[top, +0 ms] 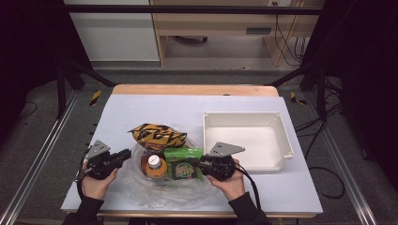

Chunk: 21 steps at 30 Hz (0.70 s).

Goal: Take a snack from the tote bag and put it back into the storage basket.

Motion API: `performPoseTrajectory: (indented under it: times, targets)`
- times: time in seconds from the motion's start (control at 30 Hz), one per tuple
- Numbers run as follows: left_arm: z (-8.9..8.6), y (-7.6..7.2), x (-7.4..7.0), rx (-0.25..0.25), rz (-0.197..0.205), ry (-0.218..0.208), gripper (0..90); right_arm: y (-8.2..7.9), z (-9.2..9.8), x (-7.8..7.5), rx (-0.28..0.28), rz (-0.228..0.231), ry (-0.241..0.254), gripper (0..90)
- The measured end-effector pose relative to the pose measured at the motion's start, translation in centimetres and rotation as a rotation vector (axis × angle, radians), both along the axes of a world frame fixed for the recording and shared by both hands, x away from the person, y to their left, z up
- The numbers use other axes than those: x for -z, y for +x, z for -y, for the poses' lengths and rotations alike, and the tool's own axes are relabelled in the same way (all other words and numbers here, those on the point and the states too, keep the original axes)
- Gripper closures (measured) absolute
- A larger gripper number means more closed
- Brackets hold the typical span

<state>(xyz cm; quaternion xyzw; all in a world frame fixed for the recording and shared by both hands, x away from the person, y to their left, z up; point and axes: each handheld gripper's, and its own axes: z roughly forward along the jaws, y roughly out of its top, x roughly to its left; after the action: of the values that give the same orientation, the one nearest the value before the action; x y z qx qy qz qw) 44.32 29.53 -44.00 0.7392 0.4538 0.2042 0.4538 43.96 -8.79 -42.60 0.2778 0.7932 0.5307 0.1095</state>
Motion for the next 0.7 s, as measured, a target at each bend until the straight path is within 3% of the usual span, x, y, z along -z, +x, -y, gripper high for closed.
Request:
performPoseTrajectory:
  times: [0.23, 0.47, 0.7]
  targets:
    - [0.0, 0.0, 0.0, -0.002, 0.001, 0.000, 82.7, -0.6, 0.3, -0.8, 0.006, 0.046, 0.020, 77.2]
    - [-0.1, 0.0, 0.0, -0.002, 0.001, 0.000, 82.8, -1.6, 0.4, -2.3, 0.018, 0.139, 0.049, 77.2]
    - [0.0, 0.0, 0.0, -0.001, 0.001, 0.003, 82.9, -2.0, 0.4, -3.6, 0.023, 0.187, 0.081, 77.1]
